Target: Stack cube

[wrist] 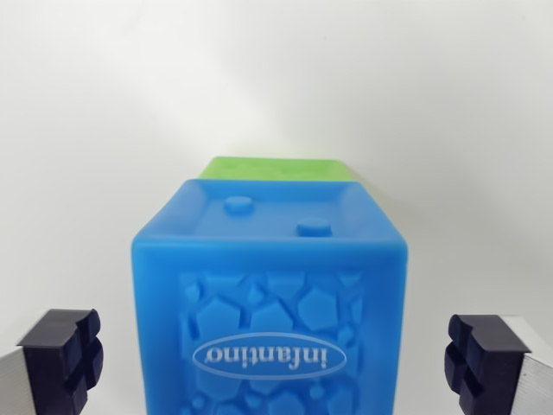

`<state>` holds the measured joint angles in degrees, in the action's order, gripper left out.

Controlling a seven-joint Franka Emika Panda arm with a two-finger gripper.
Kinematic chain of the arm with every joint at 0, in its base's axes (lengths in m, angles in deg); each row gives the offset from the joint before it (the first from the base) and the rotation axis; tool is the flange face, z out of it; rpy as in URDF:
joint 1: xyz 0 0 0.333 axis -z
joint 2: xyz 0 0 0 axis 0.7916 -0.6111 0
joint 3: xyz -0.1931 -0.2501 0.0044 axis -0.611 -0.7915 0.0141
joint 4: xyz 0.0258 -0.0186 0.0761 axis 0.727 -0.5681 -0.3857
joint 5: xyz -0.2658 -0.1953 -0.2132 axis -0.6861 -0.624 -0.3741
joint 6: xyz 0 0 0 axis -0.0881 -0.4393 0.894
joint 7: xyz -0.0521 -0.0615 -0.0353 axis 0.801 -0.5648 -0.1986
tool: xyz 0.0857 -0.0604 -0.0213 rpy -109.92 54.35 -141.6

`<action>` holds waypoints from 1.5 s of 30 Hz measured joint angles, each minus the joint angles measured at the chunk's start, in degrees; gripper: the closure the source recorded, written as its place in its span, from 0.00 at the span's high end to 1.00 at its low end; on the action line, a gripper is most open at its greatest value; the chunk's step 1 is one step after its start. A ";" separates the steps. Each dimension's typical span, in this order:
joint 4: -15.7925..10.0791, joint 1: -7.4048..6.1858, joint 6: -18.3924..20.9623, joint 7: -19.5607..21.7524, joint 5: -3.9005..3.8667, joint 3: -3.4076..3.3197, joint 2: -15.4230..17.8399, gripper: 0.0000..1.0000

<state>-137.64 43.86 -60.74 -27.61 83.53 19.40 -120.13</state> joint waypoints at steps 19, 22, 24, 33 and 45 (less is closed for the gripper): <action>-0.21 -0.06 6.84 0.25 -0.55 -0.18 7.18 1.00; 0.00 -0.06 8.34 0.33 -0.69 -0.19 8.46 1.00; 0.21 -0.06 9.34 0.37 -0.77 -0.20 9.26 1.00; 1.54 -0.06 14.12 0.61 -1.09 -0.21 12.80 1.00; 4.29 -0.06 20.44 0.82 -1.39 -0.23 16.38 1.00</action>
<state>-133.35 43.80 -40.30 -26.79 82.13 19.18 -103.76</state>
